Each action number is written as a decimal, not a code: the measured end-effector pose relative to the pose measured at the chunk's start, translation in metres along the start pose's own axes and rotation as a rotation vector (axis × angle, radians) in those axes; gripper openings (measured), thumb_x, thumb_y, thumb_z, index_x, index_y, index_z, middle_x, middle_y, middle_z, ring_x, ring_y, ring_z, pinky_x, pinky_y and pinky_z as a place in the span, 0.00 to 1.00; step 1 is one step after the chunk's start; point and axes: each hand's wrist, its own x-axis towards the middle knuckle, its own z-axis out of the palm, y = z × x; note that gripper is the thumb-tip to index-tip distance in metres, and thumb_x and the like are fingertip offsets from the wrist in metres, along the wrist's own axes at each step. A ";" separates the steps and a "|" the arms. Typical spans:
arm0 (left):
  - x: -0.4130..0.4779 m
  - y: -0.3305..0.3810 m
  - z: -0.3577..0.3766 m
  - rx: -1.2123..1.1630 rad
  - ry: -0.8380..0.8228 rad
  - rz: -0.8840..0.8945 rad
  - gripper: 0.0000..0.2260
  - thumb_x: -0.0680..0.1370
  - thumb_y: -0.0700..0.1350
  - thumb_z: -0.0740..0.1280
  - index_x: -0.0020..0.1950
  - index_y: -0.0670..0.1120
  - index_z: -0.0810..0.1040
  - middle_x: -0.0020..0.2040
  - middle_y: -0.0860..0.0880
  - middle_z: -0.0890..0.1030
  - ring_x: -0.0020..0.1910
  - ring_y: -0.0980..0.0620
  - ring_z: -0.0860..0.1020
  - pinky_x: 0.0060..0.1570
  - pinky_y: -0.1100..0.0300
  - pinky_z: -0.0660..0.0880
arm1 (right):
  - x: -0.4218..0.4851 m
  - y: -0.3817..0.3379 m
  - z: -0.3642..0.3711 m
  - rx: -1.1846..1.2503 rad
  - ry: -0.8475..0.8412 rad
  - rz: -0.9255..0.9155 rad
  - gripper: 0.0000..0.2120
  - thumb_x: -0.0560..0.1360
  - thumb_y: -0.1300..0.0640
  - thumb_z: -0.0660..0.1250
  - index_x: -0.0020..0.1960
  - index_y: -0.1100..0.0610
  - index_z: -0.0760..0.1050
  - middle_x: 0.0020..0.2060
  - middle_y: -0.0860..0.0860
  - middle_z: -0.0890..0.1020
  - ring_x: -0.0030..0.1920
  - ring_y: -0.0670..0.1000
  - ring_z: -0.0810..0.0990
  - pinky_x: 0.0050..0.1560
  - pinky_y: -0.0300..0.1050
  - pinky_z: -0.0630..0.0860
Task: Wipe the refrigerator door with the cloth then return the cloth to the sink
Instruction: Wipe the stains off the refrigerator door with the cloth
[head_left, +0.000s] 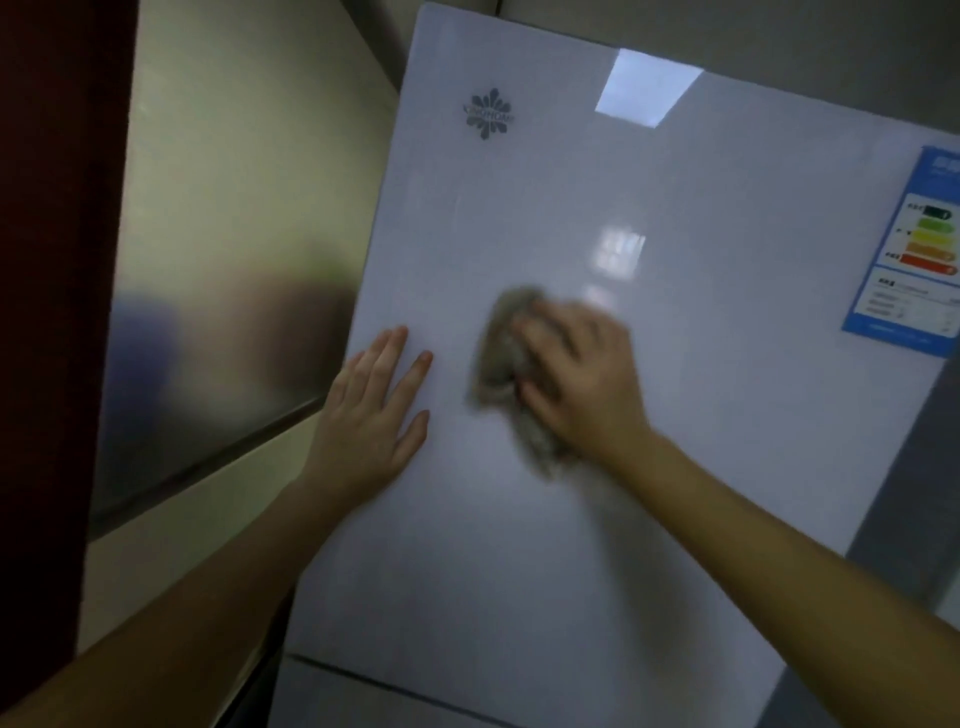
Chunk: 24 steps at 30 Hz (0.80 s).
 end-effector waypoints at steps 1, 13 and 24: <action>0.000 -0.001 0.000 0.009 0.003 0.006 0.27 0.82 0.53 0.60 0.79 0.44 0.64 0.80 0.38 0.62 0.79 0.40 0.62 0.77 0.45 0.60 | -0.019 -0.013 0.008 0.027 -0.052 -0.141 0.20 0.77 0.51 0.71 0.66 0.58 0.80 0.66 0.62 0.79 0.60 0.66 0.79 0.60 0.58 0.74; 0.000 -0.005 -0.001 0.001 -0.013 0.029 0.27 0.82 0.53 0.61 0.79 0.44 0.65 0.80 0.38 0.62 0.79 0.40 0.62 0.77 0.45 0.61 | 0.067 0.030 -0.016 -0.067 0.106 0.098 0.25 0.75 0.50 0.71 0.70 0.56 0.76 0.68 0.59 0.77 0.63 0.63 0.76 0.61 0.51 0.68; -0.108 -0.024 0.006 -0.075 -0.006 -0.105 0.27 0.81 0.52 0.62 0.76 0.38 0.68 0.76 0.34 0.67 0.72 0.34 0.70 0.65 0.42 0.72 | -0.041 -0.080 0.040 0.104 -0.257 -0.556 0.14 0.81 0.54 0.68 0.66 0.54 0.80 0.66 0.56 0.81 0.62 0.59 0.79 0.58 0.51 0.74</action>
